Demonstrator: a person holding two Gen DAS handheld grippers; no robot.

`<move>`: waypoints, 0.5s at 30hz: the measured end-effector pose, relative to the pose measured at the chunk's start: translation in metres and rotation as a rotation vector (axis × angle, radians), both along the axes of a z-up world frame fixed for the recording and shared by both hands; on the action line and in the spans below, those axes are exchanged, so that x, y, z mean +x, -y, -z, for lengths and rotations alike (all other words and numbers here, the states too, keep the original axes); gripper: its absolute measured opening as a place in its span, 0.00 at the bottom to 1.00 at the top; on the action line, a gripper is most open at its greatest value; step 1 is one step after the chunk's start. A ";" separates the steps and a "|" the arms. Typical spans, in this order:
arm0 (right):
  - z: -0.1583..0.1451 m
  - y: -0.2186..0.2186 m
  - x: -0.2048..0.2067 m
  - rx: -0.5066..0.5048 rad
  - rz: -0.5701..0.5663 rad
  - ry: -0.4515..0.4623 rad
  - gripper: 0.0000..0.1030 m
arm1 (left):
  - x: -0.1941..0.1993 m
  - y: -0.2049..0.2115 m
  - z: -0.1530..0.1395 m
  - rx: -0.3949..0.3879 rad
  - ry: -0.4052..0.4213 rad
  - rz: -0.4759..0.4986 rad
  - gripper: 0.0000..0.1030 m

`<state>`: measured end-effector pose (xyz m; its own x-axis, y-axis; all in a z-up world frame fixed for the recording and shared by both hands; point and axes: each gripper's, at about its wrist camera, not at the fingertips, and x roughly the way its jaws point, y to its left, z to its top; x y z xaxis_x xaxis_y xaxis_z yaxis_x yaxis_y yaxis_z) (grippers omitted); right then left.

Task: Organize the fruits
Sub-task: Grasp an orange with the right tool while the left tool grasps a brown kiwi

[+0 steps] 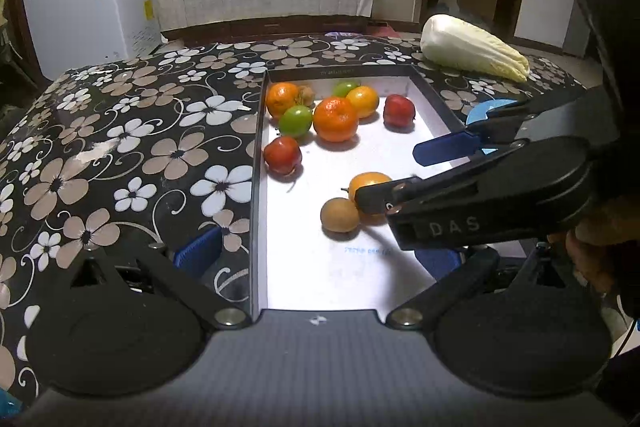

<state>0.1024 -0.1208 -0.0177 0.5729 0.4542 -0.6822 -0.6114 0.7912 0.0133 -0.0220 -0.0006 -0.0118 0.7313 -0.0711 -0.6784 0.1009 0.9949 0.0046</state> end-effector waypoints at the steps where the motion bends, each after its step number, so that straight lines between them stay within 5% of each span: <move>1: 0.001 0.000 0.000 0.003 -0.002 -0.005 0.62 | 0.000 0.000 0.000 0.001 0.002 0.003 1.00; 5: 0.005 0.000 0.003 0.014 -0.011 -0.024 0.61 | -0.001 0.000 0.000 -0.012 0.012 0.003 1.00; 10: 0.012 -0.009 0.009 0.033 -0.022 -0.073 0.33 | 0.000 0.000 0.001 -0.011 0.019 0.005 1.00; 15: 0.010 -0.006 0.013 0.045 0.023 -0.080 0.32 | -0.002 -0.002 -0.003 -0.021 0.054 0.006 1.00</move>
<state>0.1156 -0.1151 -0.0281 0.5279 0.4727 -0.7056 -0.5883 0.8027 0.0976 -0.0245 0.0010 -0.0089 0.7662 -0.0893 -0.6364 0.1066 0.9942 -0.0112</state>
